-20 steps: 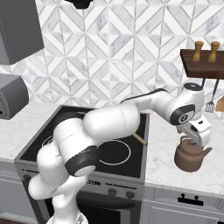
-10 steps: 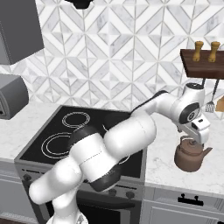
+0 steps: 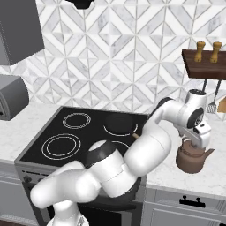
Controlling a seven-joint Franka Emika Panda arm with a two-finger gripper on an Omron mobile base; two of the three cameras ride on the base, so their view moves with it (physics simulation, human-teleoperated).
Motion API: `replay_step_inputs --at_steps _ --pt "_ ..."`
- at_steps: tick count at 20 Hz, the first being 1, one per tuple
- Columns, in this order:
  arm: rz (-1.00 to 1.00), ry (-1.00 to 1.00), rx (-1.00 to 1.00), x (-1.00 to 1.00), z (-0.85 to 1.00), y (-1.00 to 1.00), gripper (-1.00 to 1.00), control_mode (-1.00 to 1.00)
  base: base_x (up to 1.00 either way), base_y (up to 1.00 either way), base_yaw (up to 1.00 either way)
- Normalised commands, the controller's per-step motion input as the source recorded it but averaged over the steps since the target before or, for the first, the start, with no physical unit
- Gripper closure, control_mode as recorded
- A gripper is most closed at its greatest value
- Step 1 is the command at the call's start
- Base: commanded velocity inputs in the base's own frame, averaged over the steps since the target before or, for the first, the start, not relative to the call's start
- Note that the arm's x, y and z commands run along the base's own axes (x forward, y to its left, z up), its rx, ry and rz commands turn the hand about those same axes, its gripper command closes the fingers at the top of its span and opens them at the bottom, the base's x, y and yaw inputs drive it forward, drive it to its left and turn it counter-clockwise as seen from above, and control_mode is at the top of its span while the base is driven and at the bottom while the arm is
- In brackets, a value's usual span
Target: Pick the kettle from the counter and place it on a stove burner. Then turn the burner on.
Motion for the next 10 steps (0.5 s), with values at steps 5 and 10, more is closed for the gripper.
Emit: replay_step_inputs --at_steps 5,10 --pt "0.0 0.0 0.0 0.17 -0.36 0.0 1.0 -1.0 0.0 0.0 0.0" --pt "0.0 -0.01 0.0 0.0 0.0 0.0 1.0 -1.0 0.0 0.0 0.0"
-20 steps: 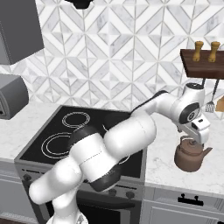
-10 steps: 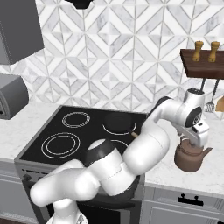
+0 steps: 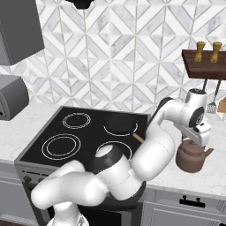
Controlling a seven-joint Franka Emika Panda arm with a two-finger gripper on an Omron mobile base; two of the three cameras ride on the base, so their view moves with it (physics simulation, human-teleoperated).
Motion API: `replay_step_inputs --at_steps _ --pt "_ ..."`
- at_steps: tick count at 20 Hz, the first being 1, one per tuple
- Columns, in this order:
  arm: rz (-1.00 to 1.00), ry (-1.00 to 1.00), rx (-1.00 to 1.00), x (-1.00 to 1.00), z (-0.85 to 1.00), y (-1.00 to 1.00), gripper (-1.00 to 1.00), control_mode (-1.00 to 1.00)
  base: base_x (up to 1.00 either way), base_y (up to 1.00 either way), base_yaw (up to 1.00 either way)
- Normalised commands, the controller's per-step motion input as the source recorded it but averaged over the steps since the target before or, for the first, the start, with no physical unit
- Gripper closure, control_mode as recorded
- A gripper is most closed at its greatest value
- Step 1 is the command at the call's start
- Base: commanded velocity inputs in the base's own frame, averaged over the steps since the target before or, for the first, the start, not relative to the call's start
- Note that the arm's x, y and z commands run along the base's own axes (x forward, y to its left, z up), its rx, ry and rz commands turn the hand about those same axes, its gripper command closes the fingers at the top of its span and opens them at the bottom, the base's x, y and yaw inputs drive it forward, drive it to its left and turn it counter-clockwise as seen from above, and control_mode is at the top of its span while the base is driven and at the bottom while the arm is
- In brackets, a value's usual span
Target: Pick the kettle from the counter and place it on a stove burner. Then turn the burner on.
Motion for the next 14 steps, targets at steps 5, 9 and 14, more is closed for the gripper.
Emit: replay_step_inputs --at_steps 5,9,14 --pt "0.0 -0.1 0.0 -0.03 0.01 0.0 1.0 -1.0 0.0 0.0 0.0" --pt "0.0 -0.14 0.0 -0.18 0.21 0.12 1.0 -1.0 0.0 0.0 0.0" --pt "0.0 -0.39 -0.03 -0.21 0.56 0.75 1.0 -1.0 0.0 0.0 0.0"
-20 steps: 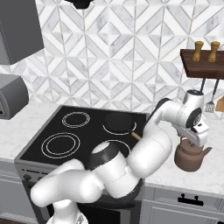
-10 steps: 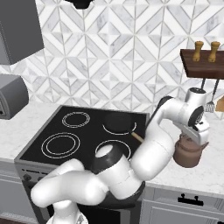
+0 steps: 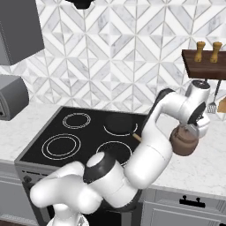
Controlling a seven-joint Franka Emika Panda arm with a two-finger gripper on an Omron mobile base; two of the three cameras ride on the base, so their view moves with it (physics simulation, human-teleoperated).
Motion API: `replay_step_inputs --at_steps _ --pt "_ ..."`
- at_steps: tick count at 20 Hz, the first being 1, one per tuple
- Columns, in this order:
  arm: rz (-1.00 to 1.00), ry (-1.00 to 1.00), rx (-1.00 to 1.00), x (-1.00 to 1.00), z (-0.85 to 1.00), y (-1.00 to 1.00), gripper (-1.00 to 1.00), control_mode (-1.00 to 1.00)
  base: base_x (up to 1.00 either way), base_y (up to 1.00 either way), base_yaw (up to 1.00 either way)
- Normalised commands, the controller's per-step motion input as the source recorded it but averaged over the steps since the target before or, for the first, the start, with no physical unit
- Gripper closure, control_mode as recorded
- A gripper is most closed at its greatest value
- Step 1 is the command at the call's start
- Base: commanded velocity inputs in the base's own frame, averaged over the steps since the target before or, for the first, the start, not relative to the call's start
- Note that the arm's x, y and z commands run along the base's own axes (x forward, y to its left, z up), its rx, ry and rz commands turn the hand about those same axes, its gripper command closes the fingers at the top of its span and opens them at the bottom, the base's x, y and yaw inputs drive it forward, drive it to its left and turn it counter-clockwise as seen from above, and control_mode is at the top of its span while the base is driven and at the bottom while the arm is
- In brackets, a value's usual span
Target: Pick the kettle from the counter and place it on a stove burner. Then turn the burner on.
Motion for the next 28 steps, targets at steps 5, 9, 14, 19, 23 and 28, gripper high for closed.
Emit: replay_step_inputs --at_steps 5,9,14,19,23,28 --pt "0.0 -0.51 -0.02 -0.22 0.53 1.0 1.0 -1.0 0.0 0.0 0.0" --pt "0.0 -0.42 -0.01 -0.04 0.55 1.0 1.0 -1.0 0.0 0.0 0.0" --pt "0.0 -0.21 -0.07 0.0 0.83 1.0 1.0 -1.0 0.0 0.0 0.0" --pt "0.02 0.11 -0.11 0.0 0.81 1.0 1.0 -1.0 0.0 0.0 0.0" --pt "0.11 0.4 -0.04 0.0 0.46 1.0 1.0 -1.0 0.0 0.0 0.0" --pt "0.19 0.35 0.0 0.0 0.08 1.0 1.0 -1.0 0.0 0.0 0.0"
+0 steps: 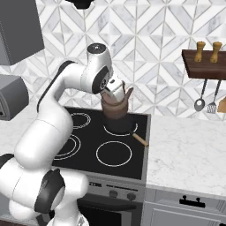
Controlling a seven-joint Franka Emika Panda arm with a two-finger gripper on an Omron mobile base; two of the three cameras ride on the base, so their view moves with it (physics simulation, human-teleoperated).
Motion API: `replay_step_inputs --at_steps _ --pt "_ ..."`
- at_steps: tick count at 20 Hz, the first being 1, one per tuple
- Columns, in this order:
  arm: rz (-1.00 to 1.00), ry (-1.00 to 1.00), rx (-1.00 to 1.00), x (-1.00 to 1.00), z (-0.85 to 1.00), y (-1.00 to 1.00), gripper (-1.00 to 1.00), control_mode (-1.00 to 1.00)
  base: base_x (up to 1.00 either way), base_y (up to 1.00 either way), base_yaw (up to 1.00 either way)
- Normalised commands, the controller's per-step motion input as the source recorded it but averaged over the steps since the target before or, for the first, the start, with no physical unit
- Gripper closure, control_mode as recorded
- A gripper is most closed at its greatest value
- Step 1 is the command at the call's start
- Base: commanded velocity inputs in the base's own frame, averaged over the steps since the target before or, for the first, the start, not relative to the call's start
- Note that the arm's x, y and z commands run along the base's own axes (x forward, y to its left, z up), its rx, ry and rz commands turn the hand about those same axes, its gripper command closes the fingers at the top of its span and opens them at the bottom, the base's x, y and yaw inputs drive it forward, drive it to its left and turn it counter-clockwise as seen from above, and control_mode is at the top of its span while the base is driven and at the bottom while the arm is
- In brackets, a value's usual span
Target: Pick the kettle from the counter and place it on a stove burner. Then turn the burner on.
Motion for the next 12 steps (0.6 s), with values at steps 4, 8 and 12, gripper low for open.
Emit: replay_step_inputs --at_steps 4,8,12 --pt "0.19 0.11 0.05 -0.12 -0.1 1.0 1.0 -1.0 0.0 0.0 0.0" --pt "0.19 0.02 0.11 -0.14 -0.52 1.0 1.0 -1.0 0.0 0.0 0.0" --pt "0.17 0.0 0.22 -0.08 -0.83 1.0 1.0 -1.0 0.0 0.0 0.0"
